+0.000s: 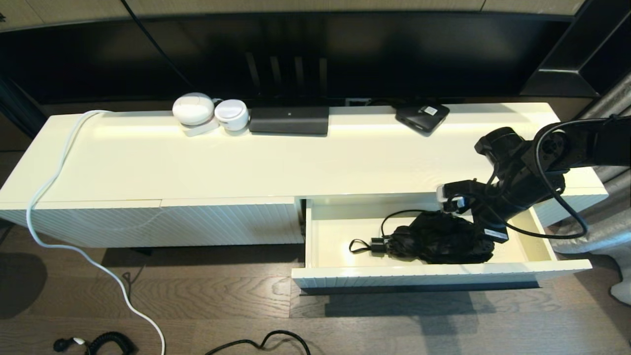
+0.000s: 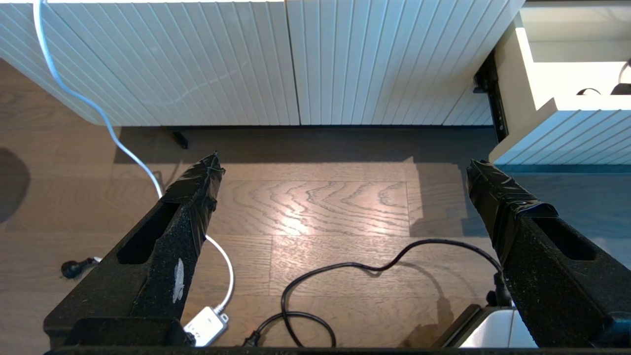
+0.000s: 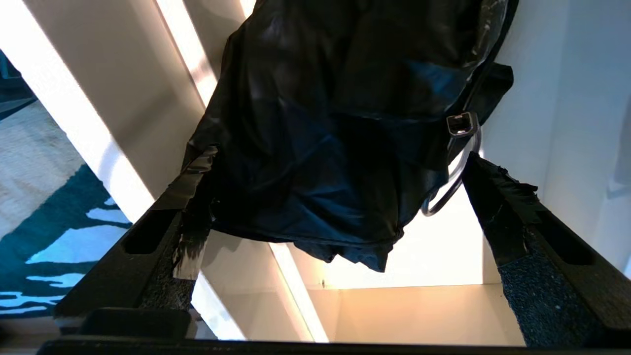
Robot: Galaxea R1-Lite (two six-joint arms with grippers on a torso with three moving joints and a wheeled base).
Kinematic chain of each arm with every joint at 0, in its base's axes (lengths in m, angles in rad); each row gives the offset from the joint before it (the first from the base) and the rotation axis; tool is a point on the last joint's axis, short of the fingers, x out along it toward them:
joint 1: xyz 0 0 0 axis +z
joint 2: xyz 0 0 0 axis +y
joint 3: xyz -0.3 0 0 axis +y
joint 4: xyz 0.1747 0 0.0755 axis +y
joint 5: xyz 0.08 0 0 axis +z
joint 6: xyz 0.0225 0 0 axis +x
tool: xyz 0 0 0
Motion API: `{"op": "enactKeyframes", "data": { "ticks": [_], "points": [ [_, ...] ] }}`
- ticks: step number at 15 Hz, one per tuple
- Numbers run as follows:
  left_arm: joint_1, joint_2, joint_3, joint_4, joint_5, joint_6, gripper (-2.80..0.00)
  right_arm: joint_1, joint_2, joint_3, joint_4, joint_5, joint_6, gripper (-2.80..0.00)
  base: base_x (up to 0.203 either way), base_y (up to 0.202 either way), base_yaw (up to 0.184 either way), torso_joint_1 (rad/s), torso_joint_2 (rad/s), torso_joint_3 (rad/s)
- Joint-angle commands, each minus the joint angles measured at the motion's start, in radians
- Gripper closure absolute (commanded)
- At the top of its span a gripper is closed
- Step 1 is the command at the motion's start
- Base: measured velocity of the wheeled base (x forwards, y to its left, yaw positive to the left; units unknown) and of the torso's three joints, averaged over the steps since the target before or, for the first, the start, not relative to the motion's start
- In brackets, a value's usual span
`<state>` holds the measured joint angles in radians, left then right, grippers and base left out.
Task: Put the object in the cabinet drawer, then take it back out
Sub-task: Take the umbrella out of the drawer and put it on the table
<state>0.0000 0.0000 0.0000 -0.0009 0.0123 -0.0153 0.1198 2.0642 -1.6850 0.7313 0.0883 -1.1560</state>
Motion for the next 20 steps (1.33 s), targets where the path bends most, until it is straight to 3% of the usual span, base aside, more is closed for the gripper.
{"op": "enactKeyframes", "data": {
  "ticks": [1,20],
  "points": [
    [0.0,0.0,0.0,-0.001,0.0,0.0,-2.8,0.0,0.017,-0.018,0.006,0.001,-0.007,-2.8,0.0,0.0,0.0,0.0,0.0,0.0],
    [0.0,0.0,0.0,-0.001,0.0,0.0,-2.8,-0.017,0.13,-0.13,0.001,0.027,-0.016,-2.8,0.0,0.0,0.0,0.0,0.0,0.0]
  ]
}}
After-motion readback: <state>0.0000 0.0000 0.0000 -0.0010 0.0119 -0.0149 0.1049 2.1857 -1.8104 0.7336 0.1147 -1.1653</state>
